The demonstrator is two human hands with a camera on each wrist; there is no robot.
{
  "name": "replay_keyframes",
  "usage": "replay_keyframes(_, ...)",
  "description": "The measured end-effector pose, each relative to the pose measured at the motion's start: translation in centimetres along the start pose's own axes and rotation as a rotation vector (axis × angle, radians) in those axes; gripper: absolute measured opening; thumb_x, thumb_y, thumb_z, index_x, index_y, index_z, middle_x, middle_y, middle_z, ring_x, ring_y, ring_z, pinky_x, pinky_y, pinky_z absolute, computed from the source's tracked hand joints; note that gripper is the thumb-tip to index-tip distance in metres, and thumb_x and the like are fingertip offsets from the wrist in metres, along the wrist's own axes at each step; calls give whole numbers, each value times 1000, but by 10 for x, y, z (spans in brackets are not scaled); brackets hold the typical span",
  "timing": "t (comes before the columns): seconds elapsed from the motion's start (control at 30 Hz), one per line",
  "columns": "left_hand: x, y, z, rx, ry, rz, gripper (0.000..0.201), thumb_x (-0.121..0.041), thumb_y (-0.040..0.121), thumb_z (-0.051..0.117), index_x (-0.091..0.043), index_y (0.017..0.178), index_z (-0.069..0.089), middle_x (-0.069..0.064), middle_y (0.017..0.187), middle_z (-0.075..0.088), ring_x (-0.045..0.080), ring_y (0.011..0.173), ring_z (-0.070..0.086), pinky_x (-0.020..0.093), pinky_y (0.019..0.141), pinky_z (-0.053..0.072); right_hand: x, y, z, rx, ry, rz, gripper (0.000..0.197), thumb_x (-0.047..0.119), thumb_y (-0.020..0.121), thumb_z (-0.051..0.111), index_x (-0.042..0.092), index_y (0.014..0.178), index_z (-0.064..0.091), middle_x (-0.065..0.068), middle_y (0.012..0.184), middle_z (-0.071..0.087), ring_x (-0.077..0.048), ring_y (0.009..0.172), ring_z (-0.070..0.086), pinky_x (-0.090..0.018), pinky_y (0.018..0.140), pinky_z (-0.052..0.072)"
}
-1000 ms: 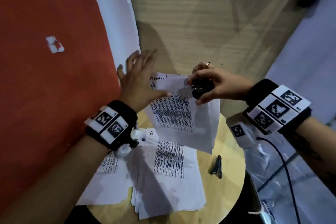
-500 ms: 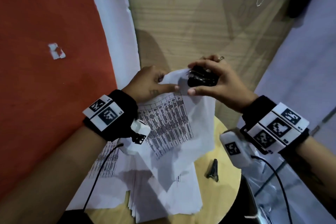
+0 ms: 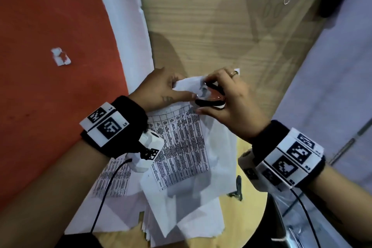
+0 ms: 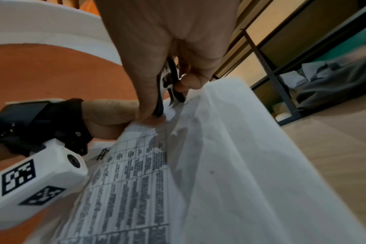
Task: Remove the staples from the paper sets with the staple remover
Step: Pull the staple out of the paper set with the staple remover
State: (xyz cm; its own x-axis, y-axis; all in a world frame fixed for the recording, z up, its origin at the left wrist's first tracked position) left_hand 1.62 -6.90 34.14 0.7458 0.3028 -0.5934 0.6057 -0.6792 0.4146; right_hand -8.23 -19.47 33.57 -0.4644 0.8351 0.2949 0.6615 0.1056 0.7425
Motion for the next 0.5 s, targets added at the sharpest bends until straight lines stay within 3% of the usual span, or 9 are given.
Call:
replay_keyframes(0.07,-2,0,-1,-6,8,22,42,-59,60,68,-17,66,64,-9,54,45,6,57,42,27,58,32,4,1,0,-13,-39,-12,50,45,68,69,6,99,58,-7,98,57,-23,91,54,-40,75,47)
replay_keyframes(0.13,-3,-1,-2,1,9,37,51,-57,61,69,-7,64,61,-5,56,42,8,56,39,27,57,29,9,0,-1,-37,-113,-57,41,34,69,70,8,99,61,-6,100,58,-30,91,56,-45,70,49)
replay_keyframes(0.27,-5,-1,-1,18,-55,37,63,-59,56,66,3,67,62,1,59,45,10,59,41,28,58,30,17,-1,1,-43,-91,-156,27,10,73,67,6,99,64,-8,103,58,-29,87,58,-44,61,51)
replay_keyframes(0.5,-8,-2,-2,15,-111,17,68,-57,55,67,9,72,64,2,64,44,10,64,42,29,60,31,18,-1,2,-38,-62,-231,30,4,74,71,4,103,66,-8,103,61,-22,90,57,-37,70,52)
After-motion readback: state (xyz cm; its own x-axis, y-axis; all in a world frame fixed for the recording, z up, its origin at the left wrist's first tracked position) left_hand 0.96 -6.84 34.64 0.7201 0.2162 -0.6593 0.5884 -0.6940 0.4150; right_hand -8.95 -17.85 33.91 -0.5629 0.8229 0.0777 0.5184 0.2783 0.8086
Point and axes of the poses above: each hand's wrist, its own y-axis towards the middle knuckle, its own z-axis out of the palm, x = y × z, the point moved 5 cm from there along y, towards the middle knuckle
